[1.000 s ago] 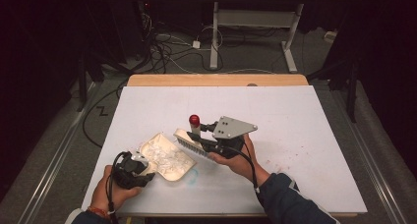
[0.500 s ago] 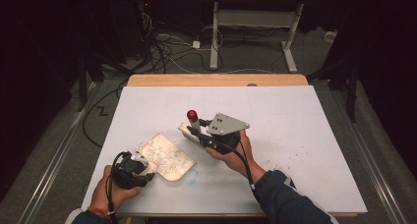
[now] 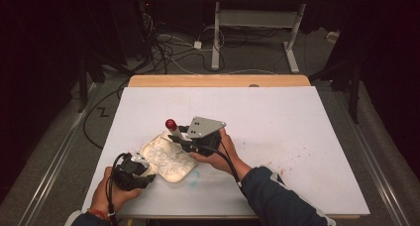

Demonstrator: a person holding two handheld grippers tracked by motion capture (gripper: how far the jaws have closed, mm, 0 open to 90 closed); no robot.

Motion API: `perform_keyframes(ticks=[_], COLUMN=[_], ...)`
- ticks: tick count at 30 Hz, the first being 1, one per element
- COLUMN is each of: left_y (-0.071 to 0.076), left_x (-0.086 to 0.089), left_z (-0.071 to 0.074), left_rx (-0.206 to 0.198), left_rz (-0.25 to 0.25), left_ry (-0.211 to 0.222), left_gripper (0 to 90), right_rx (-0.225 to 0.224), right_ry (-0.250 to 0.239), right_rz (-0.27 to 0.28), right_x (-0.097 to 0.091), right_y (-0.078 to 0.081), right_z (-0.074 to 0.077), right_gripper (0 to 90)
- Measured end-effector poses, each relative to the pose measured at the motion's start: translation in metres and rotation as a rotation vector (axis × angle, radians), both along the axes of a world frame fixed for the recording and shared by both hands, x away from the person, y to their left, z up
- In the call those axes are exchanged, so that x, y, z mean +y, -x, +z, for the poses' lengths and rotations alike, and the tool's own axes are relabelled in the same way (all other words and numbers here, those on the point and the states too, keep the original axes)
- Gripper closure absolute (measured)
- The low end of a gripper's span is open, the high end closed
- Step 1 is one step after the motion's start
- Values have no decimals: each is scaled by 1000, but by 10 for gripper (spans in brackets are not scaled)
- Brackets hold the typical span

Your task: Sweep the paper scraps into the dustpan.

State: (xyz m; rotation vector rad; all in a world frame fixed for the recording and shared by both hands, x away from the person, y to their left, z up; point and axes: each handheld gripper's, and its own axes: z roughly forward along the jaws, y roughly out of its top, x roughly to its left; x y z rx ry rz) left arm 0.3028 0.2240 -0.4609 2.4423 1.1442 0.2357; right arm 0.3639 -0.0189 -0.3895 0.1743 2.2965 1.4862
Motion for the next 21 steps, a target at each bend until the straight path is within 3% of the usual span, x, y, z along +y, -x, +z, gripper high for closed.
perform_keyframes(ticks=[4, 7, 13, 21], left_y=[0, 0, 0, -1], left_x=[-1, -1, -1, -2], left_z=[0, 0, -1, -1], left_rx=[-2, 4, 3, 4], left_rz=[4, 4, 6, 7], left_ry=[-3, -6, -4, -6], left_gripper=[630, 630, 630, 630], right_rx=[21, -19, 9, 16], right_ry=[-57, -61, -128, -142], right_rz=[62, 18, -55, -157], right_x=[-10, -20, -49, -93], right_y=[10, 14, 8, 5], right_z=[9, 16, 25, 37], right_gripper=[707, 707, 707, 707])
